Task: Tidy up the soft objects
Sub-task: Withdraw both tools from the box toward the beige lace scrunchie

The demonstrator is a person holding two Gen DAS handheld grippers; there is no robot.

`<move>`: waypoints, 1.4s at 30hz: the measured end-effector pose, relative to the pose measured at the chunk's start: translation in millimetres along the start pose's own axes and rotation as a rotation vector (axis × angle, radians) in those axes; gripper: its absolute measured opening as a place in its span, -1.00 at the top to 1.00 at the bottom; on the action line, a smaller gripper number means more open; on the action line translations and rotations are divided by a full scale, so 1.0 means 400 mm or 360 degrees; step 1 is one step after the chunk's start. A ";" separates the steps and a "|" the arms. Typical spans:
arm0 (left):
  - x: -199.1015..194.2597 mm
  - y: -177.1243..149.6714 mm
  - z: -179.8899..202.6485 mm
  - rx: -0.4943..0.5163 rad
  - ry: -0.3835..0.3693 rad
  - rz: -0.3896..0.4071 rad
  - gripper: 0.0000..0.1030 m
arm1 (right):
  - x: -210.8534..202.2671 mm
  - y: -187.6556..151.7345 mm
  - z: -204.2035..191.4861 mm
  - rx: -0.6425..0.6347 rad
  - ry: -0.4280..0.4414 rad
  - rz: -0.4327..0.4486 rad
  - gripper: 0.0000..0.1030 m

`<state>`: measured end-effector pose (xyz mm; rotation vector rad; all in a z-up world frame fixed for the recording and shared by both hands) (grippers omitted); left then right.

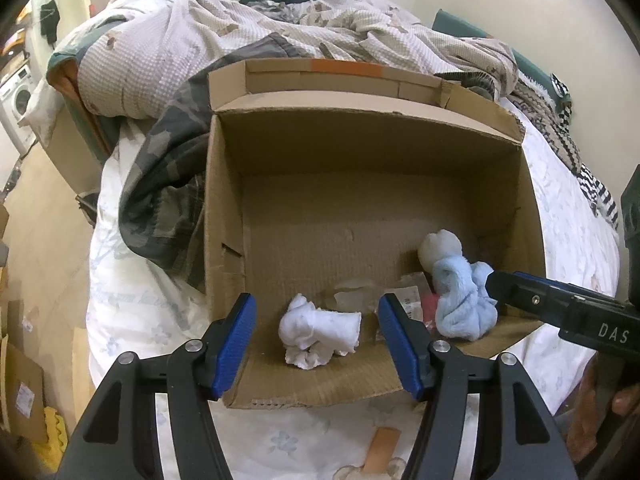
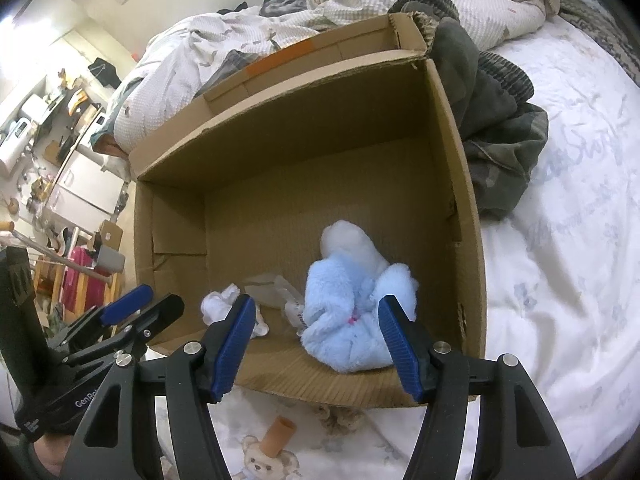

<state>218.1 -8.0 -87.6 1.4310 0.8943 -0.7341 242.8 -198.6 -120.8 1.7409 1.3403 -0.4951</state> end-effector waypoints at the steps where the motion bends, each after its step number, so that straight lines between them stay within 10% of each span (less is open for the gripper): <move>1: -0.007 -0.002 -0.002 -0.0002 -0.0002 0.0008 -0.17 | -0.005 -0.003 0.000 0.0004 0.0001 0.0007 -0.32; 27: -0.102 -0.141 -0.026 -0.0035 -0.0006 -0.0004 -0.17 | -0.090 -0.146 0.010 0.0057 -0.0046 0.0001 -0.32; 42: -0.008 -0.265 -0.014 0.0056 -0.0017 -0.0289 -0.17 | -0.085 -0.229 0.084 0.0266 -0.0074 -0.0102 -0.32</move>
Point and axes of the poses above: each gripper's, at about its wrist camera, not at the fingertips, and x roughly the way its jaws point, z to its right, y to its top, the point moved 3 cm from there along x, roughly the way its jaws point, and after that the axes turned 11 degrees about y, right-handed, at the moved point
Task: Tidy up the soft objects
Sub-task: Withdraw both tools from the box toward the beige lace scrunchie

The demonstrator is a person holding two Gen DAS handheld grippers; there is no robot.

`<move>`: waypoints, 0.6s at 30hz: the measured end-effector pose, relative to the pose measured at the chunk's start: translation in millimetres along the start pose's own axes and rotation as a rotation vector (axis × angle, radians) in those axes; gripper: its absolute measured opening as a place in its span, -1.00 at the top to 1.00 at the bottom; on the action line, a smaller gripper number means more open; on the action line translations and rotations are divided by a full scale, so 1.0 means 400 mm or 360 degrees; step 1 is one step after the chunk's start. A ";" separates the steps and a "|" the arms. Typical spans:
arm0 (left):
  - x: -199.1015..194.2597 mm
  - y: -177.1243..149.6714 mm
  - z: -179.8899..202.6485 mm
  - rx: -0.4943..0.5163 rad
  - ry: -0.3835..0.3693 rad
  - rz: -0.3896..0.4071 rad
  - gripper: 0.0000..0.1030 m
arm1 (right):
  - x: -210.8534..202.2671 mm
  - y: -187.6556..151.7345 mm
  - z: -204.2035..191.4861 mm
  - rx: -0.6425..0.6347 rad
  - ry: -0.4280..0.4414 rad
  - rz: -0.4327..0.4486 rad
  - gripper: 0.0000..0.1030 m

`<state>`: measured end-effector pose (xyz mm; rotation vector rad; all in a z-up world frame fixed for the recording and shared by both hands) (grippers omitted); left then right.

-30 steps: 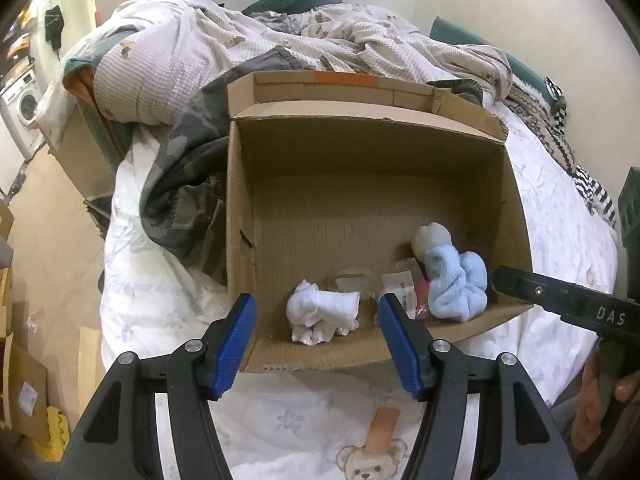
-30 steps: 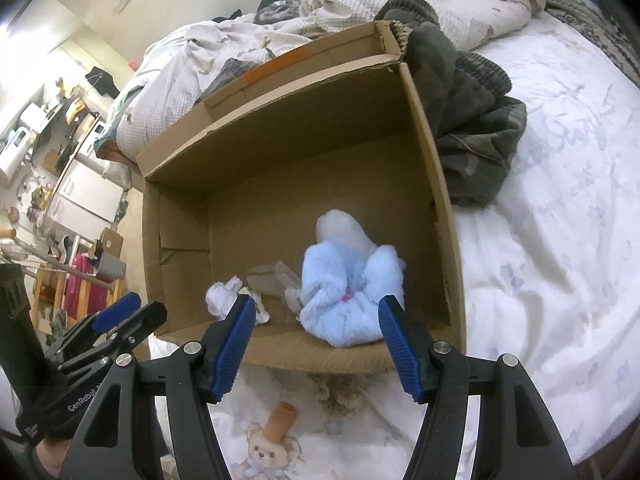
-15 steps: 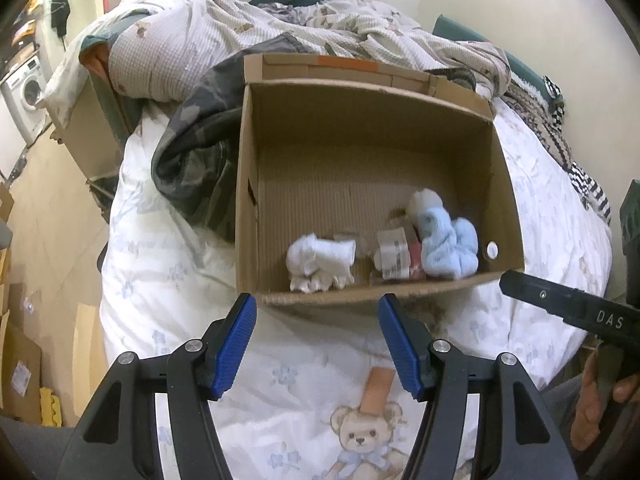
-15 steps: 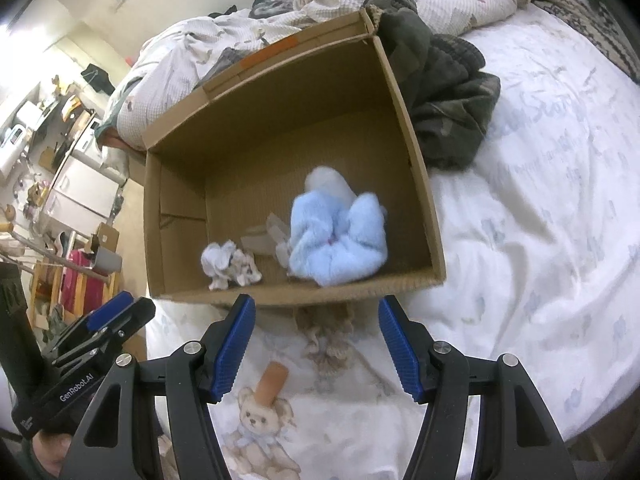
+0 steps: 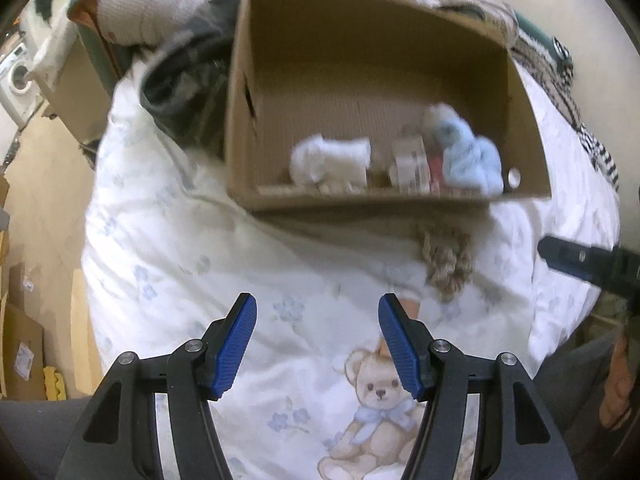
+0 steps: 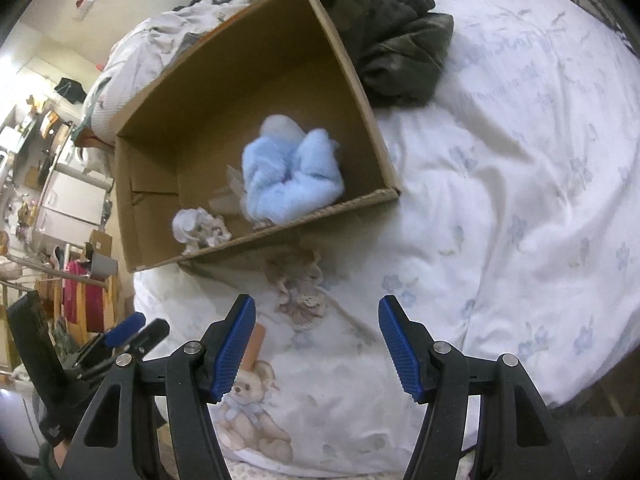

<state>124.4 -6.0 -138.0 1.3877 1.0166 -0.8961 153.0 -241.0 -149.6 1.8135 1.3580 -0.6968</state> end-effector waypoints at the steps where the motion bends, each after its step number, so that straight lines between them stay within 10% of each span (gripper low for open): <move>1: 0.009 -0.007 0.012 0.0016 -0.0022 -0.0023 -0.17 | 0.004 0.001 0.002 0.0007 -0.0001 -0.0007 -0.32; 10: 0.081 -0.040 0.185 0.0304 -0.0190 -0.0171 -0.14 | 0.044 0.010 0.016 0.0026 -0.0037 -0.0076 -0.32; 18: 0.126 -0.034 0.216 0.0345 -0.0163 -0.0254 0.39 | 0.055 0.016 0.037 0.0059 -0.0062 -0.0094 -0.32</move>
Point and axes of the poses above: each gripper's, at about its wrist camera, not at the fingertips, and x roughly the way its jaws point, z to its right, y to its top, the point moved 3 cm from there along x, roughly the way its jaws point, and after that the axes turned 11 degrees about y, right-handed, at the moved point
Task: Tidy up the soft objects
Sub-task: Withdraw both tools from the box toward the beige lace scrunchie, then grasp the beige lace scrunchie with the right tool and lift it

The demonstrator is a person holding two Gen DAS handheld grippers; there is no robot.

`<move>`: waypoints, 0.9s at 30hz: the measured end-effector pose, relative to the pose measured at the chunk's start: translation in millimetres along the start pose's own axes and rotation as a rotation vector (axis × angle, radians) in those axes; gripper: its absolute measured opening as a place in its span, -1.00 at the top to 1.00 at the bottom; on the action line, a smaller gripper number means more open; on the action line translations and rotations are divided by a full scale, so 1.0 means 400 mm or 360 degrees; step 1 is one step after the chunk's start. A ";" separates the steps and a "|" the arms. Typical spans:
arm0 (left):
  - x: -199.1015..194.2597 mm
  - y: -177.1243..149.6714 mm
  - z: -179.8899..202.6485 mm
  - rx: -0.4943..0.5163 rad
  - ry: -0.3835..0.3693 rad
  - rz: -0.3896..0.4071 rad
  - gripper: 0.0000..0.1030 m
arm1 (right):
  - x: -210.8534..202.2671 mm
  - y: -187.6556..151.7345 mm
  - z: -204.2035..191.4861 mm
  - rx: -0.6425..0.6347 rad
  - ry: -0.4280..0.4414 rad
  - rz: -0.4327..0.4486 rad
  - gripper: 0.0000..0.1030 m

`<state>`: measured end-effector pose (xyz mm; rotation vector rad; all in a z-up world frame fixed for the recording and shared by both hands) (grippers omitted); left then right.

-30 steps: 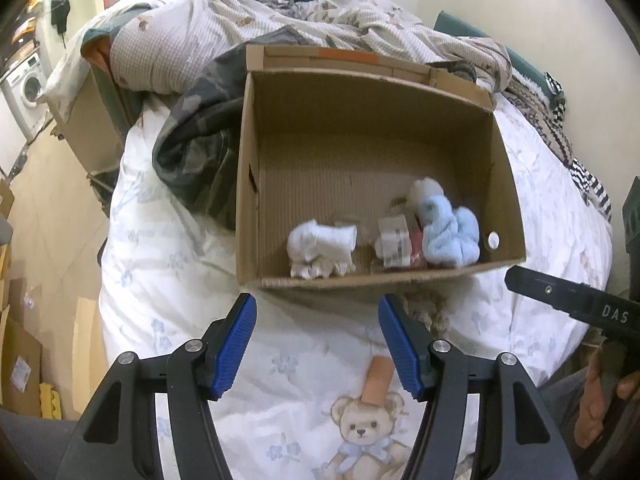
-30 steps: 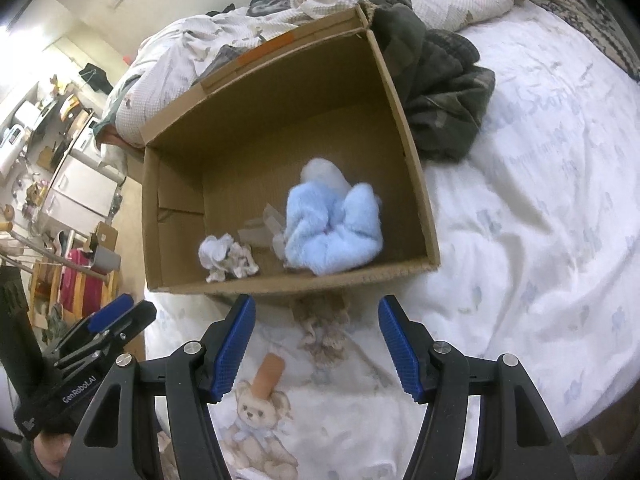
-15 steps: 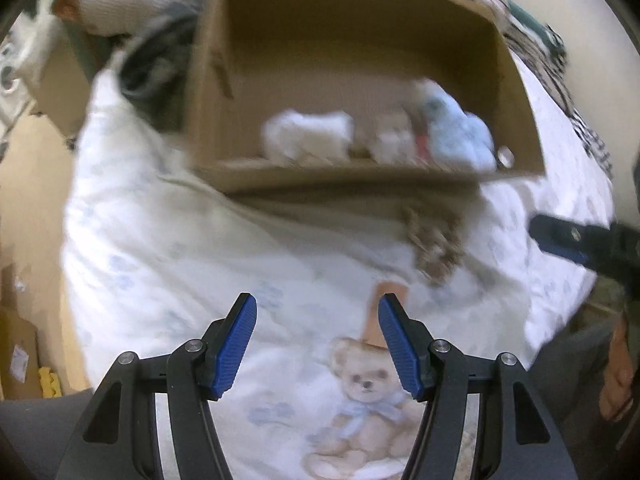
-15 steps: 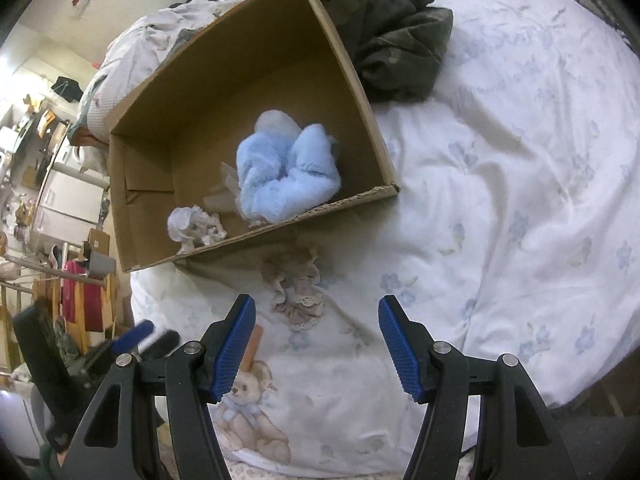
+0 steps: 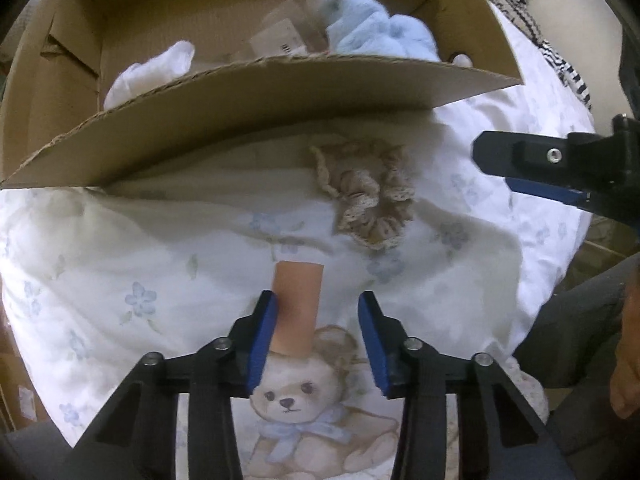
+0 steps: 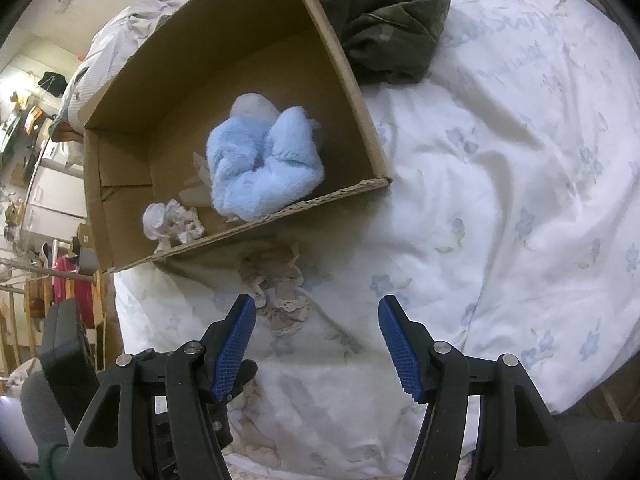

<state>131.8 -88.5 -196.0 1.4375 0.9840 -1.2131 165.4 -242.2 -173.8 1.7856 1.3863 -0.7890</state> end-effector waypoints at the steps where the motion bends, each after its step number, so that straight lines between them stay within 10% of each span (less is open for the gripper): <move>1: 0.002 0.000 -0.003 -0.0005 -0.0009 -0.0008 0.48 | 0.003 0.001 0.002 0.0006 0.0001 -0.0003 -0.32; 6: 0.000 0.004 -0.026 -0.0069 -0.0044 -0.0022 0.80 | 0.025 0.006 -0.011 -0.0006 0.0007 -0.0019 -0.32; 27: -0.129 -0.025 -0.187 -0.0407 0.0031 0.0140 0.80 | 0.213 0.014 -0.117 -0.0131 -0.0164 -0.0215 -0.32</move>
Point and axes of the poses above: each gripper's, at about its wrist camera, not at the fingertips, and x roughly the way its jaws point, z to its right, y to its top, the point moved 3 cm from there along x, roughly the way its jaws point, and after that the axes turned 11 degrees about y, right-handed, at the moved point
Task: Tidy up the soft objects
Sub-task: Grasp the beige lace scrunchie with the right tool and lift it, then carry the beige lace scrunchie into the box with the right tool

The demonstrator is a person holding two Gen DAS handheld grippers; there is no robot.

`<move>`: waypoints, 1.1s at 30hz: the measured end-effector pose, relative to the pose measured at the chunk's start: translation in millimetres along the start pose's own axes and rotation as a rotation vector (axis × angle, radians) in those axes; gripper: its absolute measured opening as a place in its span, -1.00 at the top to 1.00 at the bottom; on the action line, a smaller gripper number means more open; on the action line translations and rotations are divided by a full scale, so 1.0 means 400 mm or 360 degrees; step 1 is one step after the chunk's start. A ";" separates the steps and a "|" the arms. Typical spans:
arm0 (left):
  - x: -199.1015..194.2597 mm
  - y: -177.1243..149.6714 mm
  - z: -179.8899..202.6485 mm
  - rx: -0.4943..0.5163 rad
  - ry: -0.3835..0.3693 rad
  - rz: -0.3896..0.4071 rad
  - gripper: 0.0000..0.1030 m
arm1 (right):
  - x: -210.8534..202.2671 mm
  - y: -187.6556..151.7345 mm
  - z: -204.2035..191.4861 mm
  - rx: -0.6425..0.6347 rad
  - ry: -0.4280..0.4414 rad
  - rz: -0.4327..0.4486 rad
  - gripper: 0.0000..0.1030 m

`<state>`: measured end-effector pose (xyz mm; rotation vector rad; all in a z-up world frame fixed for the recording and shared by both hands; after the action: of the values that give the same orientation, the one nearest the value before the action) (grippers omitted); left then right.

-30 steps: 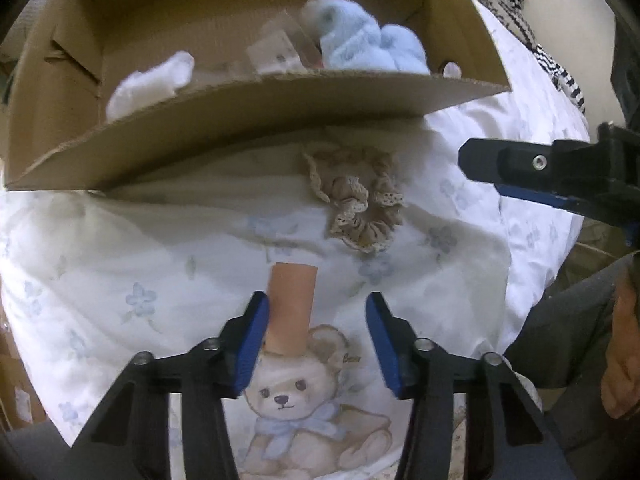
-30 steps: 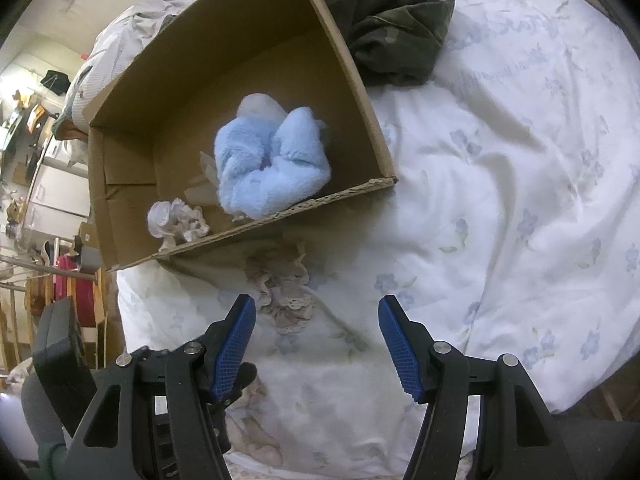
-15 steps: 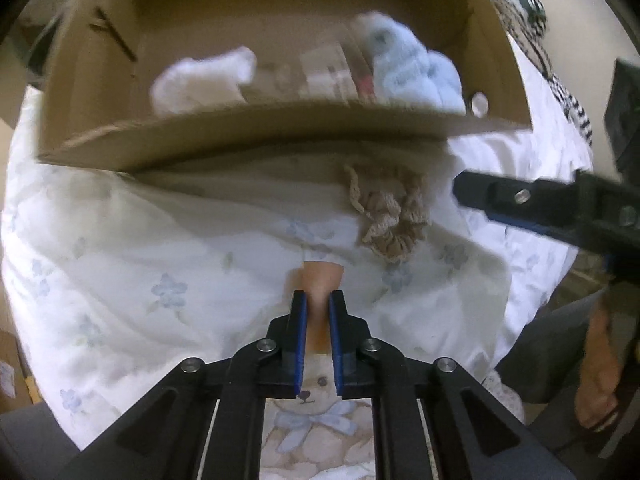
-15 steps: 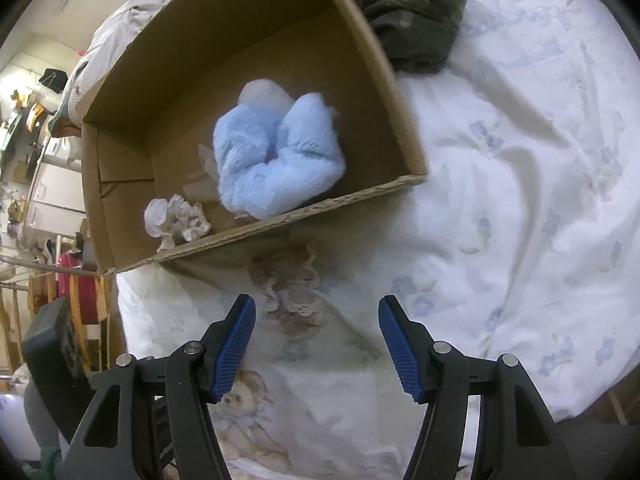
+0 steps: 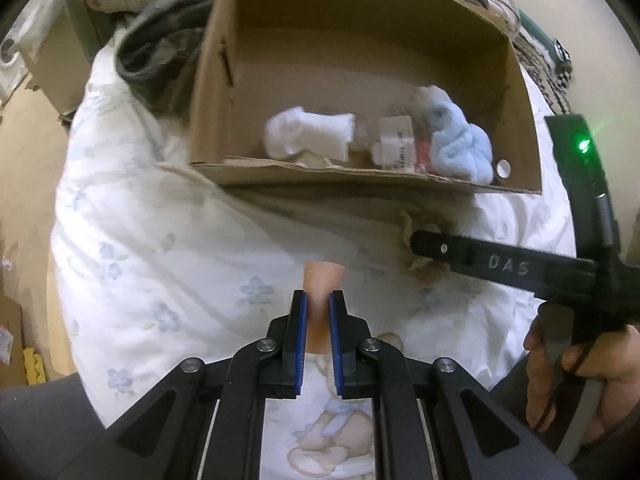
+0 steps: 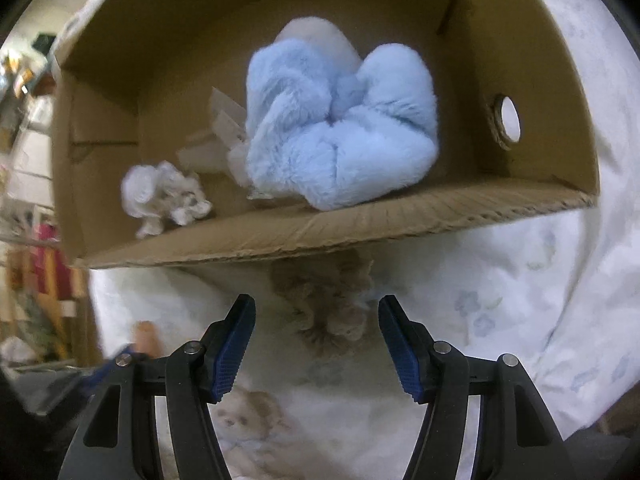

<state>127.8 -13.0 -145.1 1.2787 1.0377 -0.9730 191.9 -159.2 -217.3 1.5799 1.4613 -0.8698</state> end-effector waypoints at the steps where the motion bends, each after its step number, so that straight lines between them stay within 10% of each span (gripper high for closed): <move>1: -0.003 -0.001 -0.006 -0.0006 0.0003 0.0004 0.80 | 0.009 0.000 -0.002 -0.0003 0.0001 -0.0018 -0.32; 6: -0.018 0.002 -0.049 -0.0048 0.0013 0.0009 0.80 | 0.034 -0.003 -0.021 -0.0089 -0.0054 -0.0044 -0.30; 8: -0.019 0.003 -0.048 -0.0054 0.0020 0.0015 0.80 | 0.045 -0.010 -0.040 -0.0131 -0.0092 -0.0041 0.22; 13: -0.020 0.000 -0.030 -0.0031 0.0044 0.0034 0.80 | 0.027 -0.022 -0.041 -0.0166 -0.0051 -0.0031 0.68; 33: -0.066 -0.013 -0.038 -0.0097 0.0103 0.0151 0.80 | -0.122 -0.112 -0.034 -0.0300 0.0162 0.0090 0.76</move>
<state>114.9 1.7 -121.0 1.3045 1.0393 -0.8270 142.3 -168.2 -172.5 1.5349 1.5151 -0.6076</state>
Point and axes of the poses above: each gripper's, at about its wrist camera, not at the fingertips, and x roughly the way its jaws point, z to its right, y to its top, the point moved 3 cm from there along x, roughly the way its jaws point, and after that the axes turned 11 degrees about y, right-handed, at the moved point
